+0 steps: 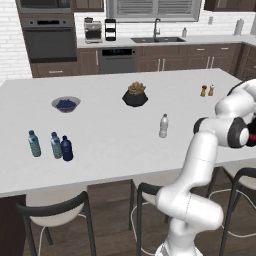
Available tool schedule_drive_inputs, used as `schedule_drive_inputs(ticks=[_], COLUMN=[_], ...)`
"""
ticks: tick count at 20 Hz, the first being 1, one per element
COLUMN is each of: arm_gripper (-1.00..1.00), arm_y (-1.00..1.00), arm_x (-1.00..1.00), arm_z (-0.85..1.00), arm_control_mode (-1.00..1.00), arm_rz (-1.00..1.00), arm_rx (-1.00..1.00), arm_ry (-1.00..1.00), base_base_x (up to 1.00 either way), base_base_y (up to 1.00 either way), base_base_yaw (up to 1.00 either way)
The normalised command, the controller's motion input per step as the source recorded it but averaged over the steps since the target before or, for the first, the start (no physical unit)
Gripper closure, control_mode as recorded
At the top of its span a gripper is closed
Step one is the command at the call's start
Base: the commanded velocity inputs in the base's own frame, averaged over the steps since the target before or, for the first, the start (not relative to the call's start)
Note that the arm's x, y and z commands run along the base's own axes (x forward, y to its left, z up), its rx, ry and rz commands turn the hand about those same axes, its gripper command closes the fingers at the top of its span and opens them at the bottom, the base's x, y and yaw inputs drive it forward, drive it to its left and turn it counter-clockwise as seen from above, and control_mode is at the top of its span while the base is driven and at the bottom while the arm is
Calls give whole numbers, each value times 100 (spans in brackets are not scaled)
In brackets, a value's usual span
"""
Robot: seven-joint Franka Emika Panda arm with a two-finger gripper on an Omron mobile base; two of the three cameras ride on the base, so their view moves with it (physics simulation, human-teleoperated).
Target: Move the plastic bottles in the middle to the plastics group, and the glass bottles in the middle to the glass group.
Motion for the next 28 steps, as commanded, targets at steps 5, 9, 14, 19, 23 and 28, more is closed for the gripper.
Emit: schedule_drive_inputs(ticks=[5,9,14,19,23,28], arm_gripper=[100,100,-100,-100,-100,-100], arm_y=[-7,0,25,18,32,43], arm_x=[0,0,-12,-4,-4,-45], arm_z=[-45,-46,-56,1,19,30], arm_control_mode=[-100,-100,-100,-100,-100,-100], arm_rz=[0,0,0,1,0,1], arm_rx=[4,0,-4,-5,-19,-21], arm_ry=[0,0,0,-3,-6,-8], base_base_x=[0,0,0,0,0,0], base_base_y=[0,0,0,0,0,0], base_base_yaw=[0,0,0,0,0,0])
